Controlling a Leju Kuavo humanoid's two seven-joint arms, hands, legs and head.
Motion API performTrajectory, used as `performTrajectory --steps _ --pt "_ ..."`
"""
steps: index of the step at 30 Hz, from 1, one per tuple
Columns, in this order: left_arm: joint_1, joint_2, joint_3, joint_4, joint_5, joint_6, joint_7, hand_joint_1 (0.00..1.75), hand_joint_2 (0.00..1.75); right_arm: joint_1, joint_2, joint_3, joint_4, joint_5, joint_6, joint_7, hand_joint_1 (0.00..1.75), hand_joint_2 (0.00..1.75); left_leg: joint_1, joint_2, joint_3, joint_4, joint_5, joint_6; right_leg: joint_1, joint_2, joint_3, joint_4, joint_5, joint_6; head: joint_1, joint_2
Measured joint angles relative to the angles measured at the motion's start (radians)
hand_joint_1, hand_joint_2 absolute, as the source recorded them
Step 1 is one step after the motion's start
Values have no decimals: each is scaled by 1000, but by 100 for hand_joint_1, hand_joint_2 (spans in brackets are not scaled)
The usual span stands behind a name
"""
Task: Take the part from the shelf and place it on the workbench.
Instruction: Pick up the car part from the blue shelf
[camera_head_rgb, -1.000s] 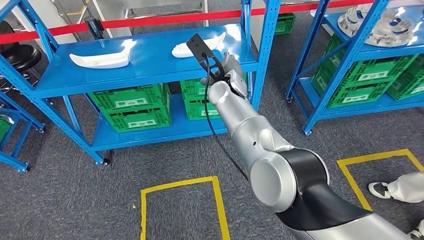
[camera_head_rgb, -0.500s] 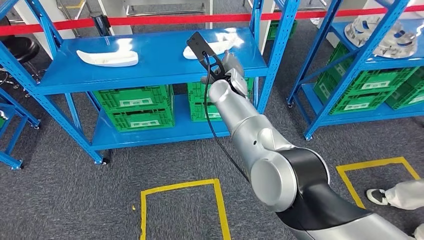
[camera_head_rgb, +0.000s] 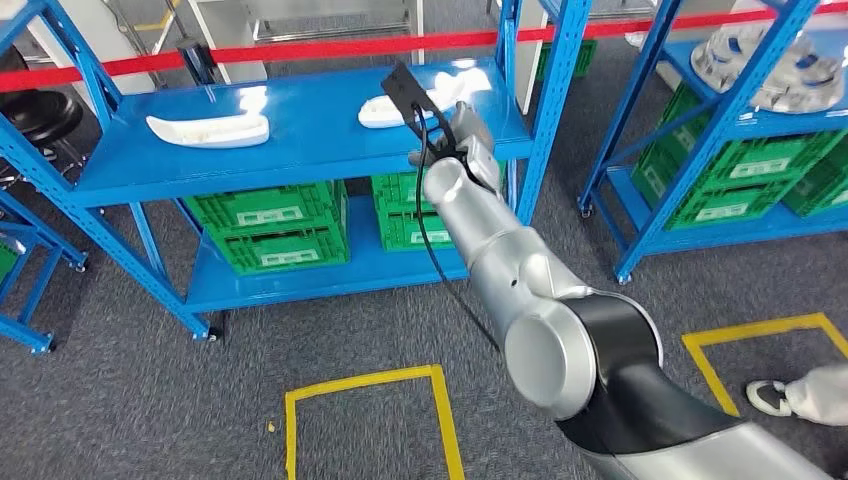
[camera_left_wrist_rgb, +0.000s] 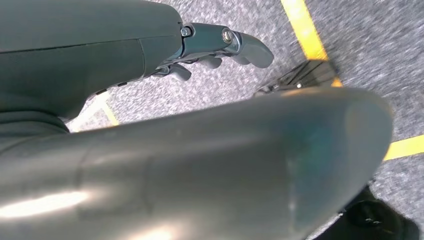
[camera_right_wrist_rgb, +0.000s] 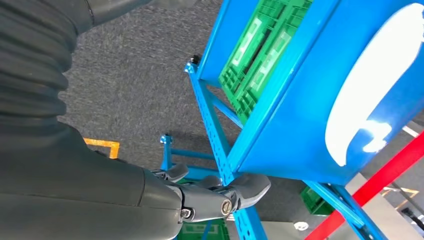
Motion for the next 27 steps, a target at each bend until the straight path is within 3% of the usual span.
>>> performTrajectory --steps 2,3,4,6,8,9,13,15,17,18,19,20,22,23,24,27 --pt "1 1 0 0 0 0 1 0 0 3 0 0 0 0 1 -1 0 175 6 1 -71 121 -38 -9 -2 0 8 0 -8 -2 -2 0" --pt "1 1 0 0 0 0 1 0 0 7 0 0 0 0 1 -1 0 175 9 2 -94 152 -37 -12 -3 0 12 1 -12 -1 -2 0" --pt "2 2 0 0 0 0 1 0 0 9 0 0 0 0 2 -1 0 175 12 2 -100 147 -16 -15 -4 1 18 2 -18 2 -2 0" --pt "3 3 0 0 0 0 1 0 0 12 1 0 0 0 2 -1 0 175 16 5 -59 34 64 -19 -8 1 32 5 -32 11 -2 0" --pt "2 3 0 1 0 0 0 0 0 11 2 0 0 1 2 -3 0 175 14 7 -4 -79 106 -16 -8 2 41 10 -46 24 -4 0" --pt "2 3 0 1 0 0 -1 0 0 10 3 0 0 1 3 -4 0 175 13 8 9 -105 107 -11 -6 2 43 10 -50 31 -5 0" --pt "3 4 0 0 0 0 -5 0 0 9 6 0 -1 1 6 -5 0 175 10 3 21 -113 91 22 -8 1 45 18 -65 53 -4 0" --pt "3 4 0 0 1 0 -7 0 0 8 6 0 -2 1 6 -6 0 175 11 2 30 -116 85 36 -8 0 -3 107 -100 59 -1 0" --pt "2 4 0 0 1 0 -8 0 0 12 6 0 -1 1 7 -6 0 175 8 1 38 -116 76 44 -4 0 -89 245 -140 59 0 0" --pt "3 4 0 0 1 0 -8 0 0 16 5 0 -1 1 7 -6 0 175 5 0 44 -115 71 46 -2 0 -122 287 -141 56 0 0" --pt "4 4 0 0 1 0 -8 0 0 19 5 0 -1 1 7 -5 0 175 2 -2 50 -115 65 47 -1 0 -138 293 -122 52 0 0" --pt "5 4 0 0 1 0 -8 0 0 21 5 0 -1 1 7 -5 0 175 -1 -4 59 -115 59 48 2 0 -133 256 -85 46 0 0" --pt "6 3 1 0 1 0 -9 0 0 20 4 0 -1 1 7 -6 0 175 -7 -6 76 -115 47 46 11 0 -83 118 -1 27 0 0" --pt "4 2 1 0 1 1 -10 0 0 18 5 0 -1 1 8 -6 0 175 -9 -7 81 -115 41 42 16 -1 -59 59 24 19 -2 0" --pt "3 1 1 0 1 1 -10 0 0 17 5 0 -1 2 8 -6 0 175 -9 -6 84 -116 36 38 20 -2 -43 23 32 13 -3 0" --pt "3 1 1 0 1 2 -10 0 0 15 5 0 -2 2 9 -6 0 175 -6 -4 89 -121 28 23 22 -1 -28 1 25 4 -4 0"
